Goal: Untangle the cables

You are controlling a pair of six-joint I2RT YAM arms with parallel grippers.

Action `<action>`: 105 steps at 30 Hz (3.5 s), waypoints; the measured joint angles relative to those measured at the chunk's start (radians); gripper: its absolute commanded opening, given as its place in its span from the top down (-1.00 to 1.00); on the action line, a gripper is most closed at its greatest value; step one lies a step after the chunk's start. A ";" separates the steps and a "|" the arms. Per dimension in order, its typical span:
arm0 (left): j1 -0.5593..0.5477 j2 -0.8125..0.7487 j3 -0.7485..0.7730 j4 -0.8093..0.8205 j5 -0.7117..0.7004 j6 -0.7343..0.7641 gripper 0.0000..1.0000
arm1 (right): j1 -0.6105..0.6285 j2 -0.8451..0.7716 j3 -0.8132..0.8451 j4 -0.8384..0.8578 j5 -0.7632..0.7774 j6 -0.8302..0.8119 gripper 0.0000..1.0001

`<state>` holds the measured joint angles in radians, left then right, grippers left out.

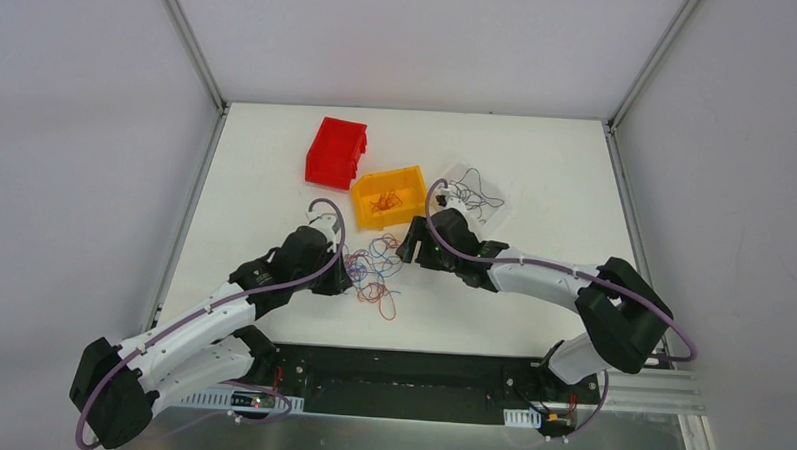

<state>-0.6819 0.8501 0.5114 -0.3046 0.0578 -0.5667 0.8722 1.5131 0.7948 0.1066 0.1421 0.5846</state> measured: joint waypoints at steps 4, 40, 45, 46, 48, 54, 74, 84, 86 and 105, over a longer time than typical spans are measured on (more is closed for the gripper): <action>0.000 0.001 0.000 -0.012 -0.018 0.000 0.73 | 0.000 0.028 0.010 0.000 0.008 0.018 -0.36; 0.000 0.006 0.001 -0.076 -0.135 -0.025 0.78 | -0.005 0.037 0.070 -0.210 0.289 -0.071 1.00; 0.000 0.011 0.012 -0.084 -0.171 -0.025 0.79 | -0.135 -0.202 -0.062 -0.270 0.319 -0.064 1.00; 0.000 0.014 0.016 -0.087 -0.177 -0.025 0.79 | -0.163 -0.241 -0.082 -0.287 0.319 -0.062 1.00; 0.000 0.019 0.022 -0.096 -0.195 -0.026 0.80 | -0.212 -0.303 -0.111 -0.314 0.319 -0.061 1.00; 0.001 0.021 0.035 -0.135 -0.258 -0.032 0.82 | -0.341 -0.469 -0.154 -0.387 0.319 -0.064 1.00; 0.002 0.032 0.138 -0.218 -0.294 0.003 -0.09 | -0.391 -0.599 -0.143 -0.411 0.073 -0.161 1.00; 0.002 0.075 0.167 -0.151 -0.152 0.064 -0.79 | -0.391 -0.650 -0.043 -0.412 -0.128 -0.213 1.00; 0.002 0.070 0.167 -0.129 -0.126 0.072 -0.89 | -0.391 -0.663 -0.019 -0.412 -0.162 -0.221 1.00; -0.131 0.309 0.231 0.092 -0.008 0.149 -0.96 | -0.391 -0.715 0.059 -0.575 -0.125 -0.250 1.00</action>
<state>-0.8131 1.1595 0.7425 -0.2127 0.0498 -0.4179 0.4808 0.7982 0.8536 -0.4686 0.0174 0.3344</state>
